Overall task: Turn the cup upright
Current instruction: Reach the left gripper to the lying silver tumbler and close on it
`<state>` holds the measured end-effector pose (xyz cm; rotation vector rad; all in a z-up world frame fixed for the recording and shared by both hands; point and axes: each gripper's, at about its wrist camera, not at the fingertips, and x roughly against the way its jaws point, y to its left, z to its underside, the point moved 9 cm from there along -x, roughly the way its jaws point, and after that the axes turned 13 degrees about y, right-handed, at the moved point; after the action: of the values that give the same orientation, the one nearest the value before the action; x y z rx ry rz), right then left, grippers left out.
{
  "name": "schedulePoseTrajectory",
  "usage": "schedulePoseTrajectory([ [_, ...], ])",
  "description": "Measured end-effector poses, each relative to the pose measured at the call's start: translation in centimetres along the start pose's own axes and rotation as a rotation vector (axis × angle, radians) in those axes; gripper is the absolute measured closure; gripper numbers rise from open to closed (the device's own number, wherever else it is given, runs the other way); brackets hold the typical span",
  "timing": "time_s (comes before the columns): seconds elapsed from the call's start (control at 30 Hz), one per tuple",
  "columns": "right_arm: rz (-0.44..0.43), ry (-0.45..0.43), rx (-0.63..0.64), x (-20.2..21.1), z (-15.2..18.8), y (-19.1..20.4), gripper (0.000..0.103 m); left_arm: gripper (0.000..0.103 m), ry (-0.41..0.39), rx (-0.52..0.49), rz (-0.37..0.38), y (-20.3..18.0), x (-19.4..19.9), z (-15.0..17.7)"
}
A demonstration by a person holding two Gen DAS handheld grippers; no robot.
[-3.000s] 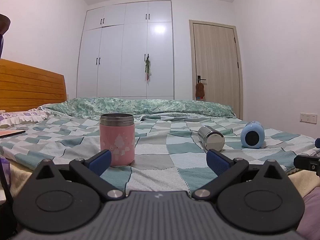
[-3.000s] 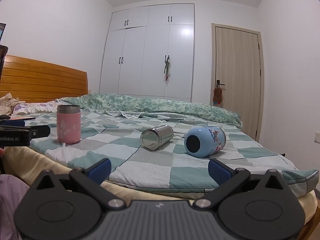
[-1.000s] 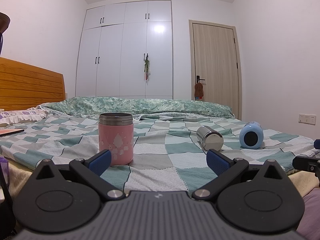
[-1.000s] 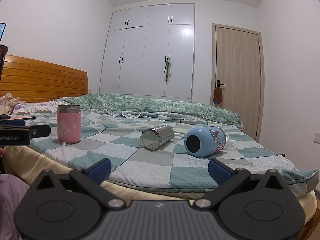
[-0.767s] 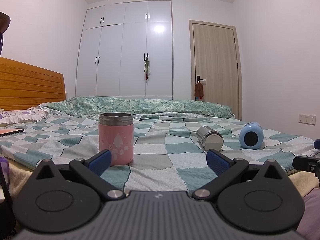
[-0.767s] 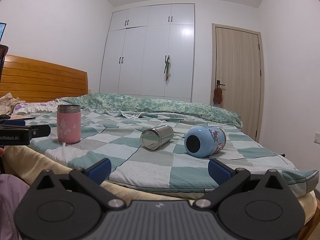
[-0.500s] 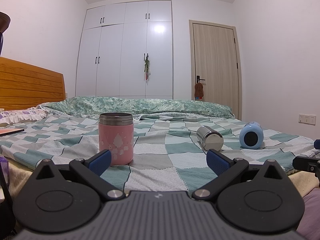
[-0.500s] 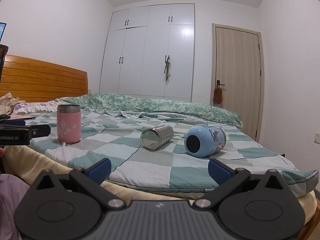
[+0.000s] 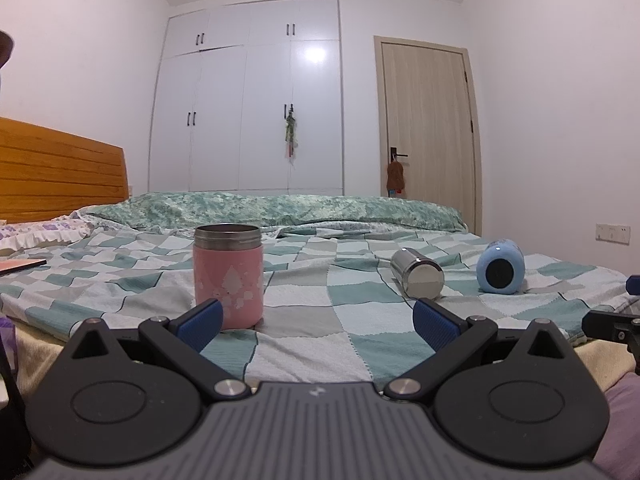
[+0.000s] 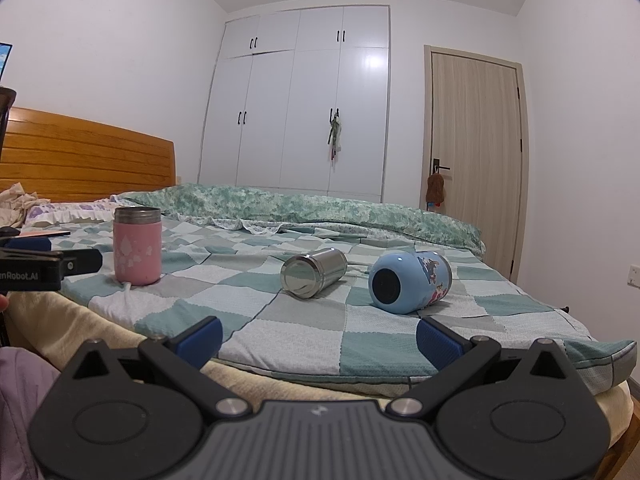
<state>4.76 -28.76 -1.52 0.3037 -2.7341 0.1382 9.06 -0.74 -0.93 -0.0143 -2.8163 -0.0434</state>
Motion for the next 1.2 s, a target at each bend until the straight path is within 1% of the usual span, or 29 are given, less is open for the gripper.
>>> schedulePoseTrajectory([
  [0.1, -0.010, 0.017, -0.023, -0.3, -0.3, -0.4, 0.000, 0.000, 0.022, 0.004, 0.027, -0.2, -0.6, -0.1],
  [0.2, -0.032, 0.017, -0.053, -0.9, -1.4, -1.1, 0.000, 0.000, 0.041, 0.007, 0.065, -0.8, -1.3, -1.2],
  [0.33, -0.040, 0.011, -0.034, -2.0, -3.2, -2.0, 0.000, 0.000, 0.033, -0.036, 0.080, -2.5, -2.4, -4.1],
  [0.5, -0.041, 0.004, -0.017, -4.5, -6.0, -4.0, 0.000, 0.000, 0.086, -0.099, 0.117, -5.1, -5.7, -7.4],
  [0.67, -0.055, 0.022, 0.017, -7.8, -8.7, -6.1, 0.000, 0.000, 0.196, -0.130, 0.143, -7.3, -10.2, -10.1],
  [0.83, -0.071, 0.049, 0.068, -11.3, -11.2, -8.2, 0.000, 0.000, 0.319, -0.148, 0.157, -8.6, -14.9, -12.0],
  [0.97, -0.108, 0.082, 0.085, -14.3, -13.0, -9.9, 0.000, 0.000, 0.412, -0.167, 0.150, -9.7, -18.9, -13.1],
  [1.07, -0.146, 0.125, 0.097, -16.7, -14.4, -11.2, 0.000, 0.000, 0.472, -0.178, 0.152, -10.9, -21.8, -13.6],
  [1.2, -0.196, 0.179, 0.131, -19.6, -16.4, -12.3, 0.000, 0.000, 0.546, -0.204, 0.125, -12.0, -25.1, -14.1],
])
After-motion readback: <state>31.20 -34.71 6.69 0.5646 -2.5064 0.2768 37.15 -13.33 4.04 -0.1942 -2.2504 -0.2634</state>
